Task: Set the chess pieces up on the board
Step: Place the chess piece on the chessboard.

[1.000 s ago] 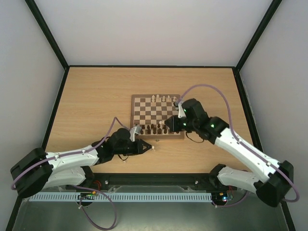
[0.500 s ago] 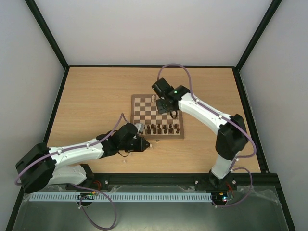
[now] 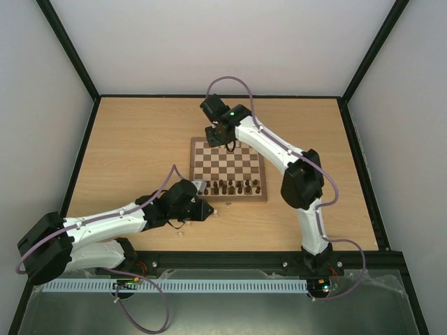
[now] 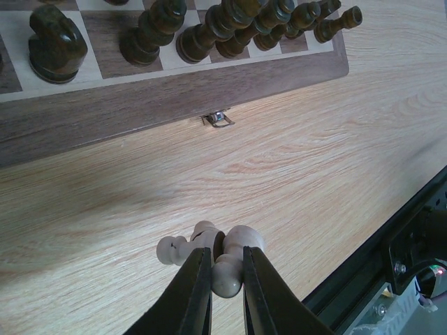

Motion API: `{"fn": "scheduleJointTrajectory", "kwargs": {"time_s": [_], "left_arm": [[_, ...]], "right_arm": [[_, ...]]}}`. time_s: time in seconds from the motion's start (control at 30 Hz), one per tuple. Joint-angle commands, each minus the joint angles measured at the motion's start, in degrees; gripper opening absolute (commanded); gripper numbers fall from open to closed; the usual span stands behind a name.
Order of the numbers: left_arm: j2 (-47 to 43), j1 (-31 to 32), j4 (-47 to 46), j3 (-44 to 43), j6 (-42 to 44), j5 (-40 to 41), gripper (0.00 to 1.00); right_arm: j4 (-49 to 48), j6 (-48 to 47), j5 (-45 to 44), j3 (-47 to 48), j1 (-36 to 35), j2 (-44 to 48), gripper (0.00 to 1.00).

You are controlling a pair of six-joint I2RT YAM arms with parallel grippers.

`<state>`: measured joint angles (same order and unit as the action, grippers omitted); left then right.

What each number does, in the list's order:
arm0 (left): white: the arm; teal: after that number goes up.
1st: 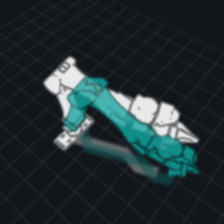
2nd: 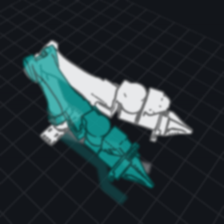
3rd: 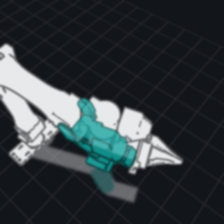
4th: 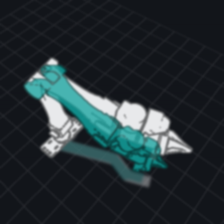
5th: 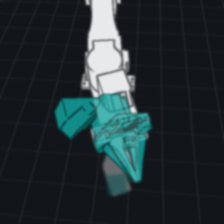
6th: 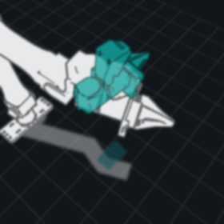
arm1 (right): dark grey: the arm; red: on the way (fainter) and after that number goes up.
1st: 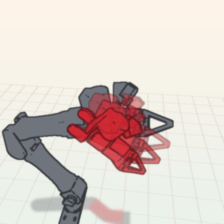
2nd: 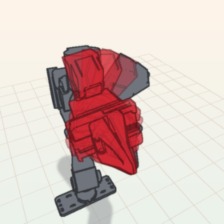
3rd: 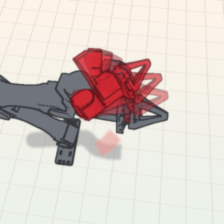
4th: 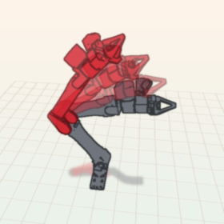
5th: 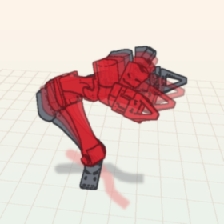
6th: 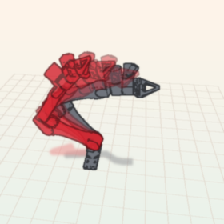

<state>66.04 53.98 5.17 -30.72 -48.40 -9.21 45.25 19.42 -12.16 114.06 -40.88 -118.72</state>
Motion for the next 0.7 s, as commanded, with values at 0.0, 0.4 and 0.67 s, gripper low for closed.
{"fn": "scheduleJointTrajectory", "kwargs": {"time_s": [0.0,0.4,0.67], "left_arm": [[-2.06,0.08,1.73,0.99,0.65,0.42,0.13],[-4.67,0.05,2.85,2.34,-0.17,0.75,0.13],[-7.72,0.08,3.67,3.83,-1.49,1.19,0.13]], "right_arm": [[6.28,-1.44,2.35,5.82,0.08,-5.45,0.02],[9.18,-3.1,2.6,15.85,0.08,-12.97,0.03],[8.3,-3.55,3.42,19.44,0.11,-17.09,0.03]]}}
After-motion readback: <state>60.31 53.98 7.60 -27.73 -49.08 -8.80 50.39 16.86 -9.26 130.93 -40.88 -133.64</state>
